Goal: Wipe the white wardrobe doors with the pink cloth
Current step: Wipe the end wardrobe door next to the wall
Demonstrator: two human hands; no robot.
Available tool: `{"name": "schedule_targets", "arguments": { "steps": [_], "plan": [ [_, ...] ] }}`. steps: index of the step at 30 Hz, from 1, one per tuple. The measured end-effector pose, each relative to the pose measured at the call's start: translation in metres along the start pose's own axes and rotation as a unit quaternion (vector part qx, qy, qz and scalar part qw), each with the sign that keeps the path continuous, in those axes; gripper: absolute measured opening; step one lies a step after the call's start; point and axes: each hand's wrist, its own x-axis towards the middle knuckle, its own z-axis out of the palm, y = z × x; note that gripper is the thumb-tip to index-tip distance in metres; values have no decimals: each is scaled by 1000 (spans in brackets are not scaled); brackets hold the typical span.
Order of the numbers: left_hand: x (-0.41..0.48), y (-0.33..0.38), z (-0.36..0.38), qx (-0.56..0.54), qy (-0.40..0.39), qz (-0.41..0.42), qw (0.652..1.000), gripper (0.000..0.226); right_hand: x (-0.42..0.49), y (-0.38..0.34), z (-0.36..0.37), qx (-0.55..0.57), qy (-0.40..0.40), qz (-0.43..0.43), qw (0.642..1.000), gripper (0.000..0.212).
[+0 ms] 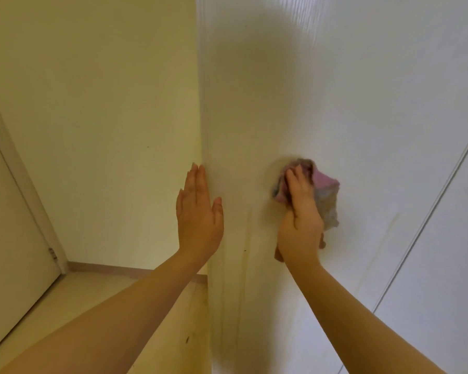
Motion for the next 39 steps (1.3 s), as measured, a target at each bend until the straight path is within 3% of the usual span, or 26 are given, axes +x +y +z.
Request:
{"name": "schedule_targets", "arguments": {
  "steps": [2, 5, 8, 11, 17, 22, 30, 34, 39],
  "plan": [
    [8, -6, 1, -6, -31, 13, 999, 65, 10, 8, 18, -119, -52, -65, 989, 60],
    [14, -18, 10, -9, -54, 55, 997, 69, 15, 29, 37, -260, -63, -116, 956, 65],
    [17, -34, 23, -5, -17, 105, 994, 72, 16, 47, 42, -381, -52, -161, 909, 109],
    [20, -46, 30, -5, -6, 131, 991, 61, 18, 52, 39, -412, -43, -226, 882, 118],
    [11, -59, 41, 23, -3, 153, 988, 58, 22, 69, 33, -381, -68, -293, 874, 98],
    [3, -49, 42, -19, 13, 116, 993, 66, 22, 72, 30, -349, -65, -322, 878, 54],
    [-3, -36, 41, -139, -12, 74, 987, 53, 29, 74, 34, -323, -27, -361, 874, 45],
    [-8, -44, 54, -151, 48, 90, 983, 50, 29, 79, 41, -308, 3, -382, 871, 46],
    [-12, -54, 70, -151, 97, 111, 977, 62, 26, 79, 46, -318, 16, -378, 870, 48]
  ]
}}
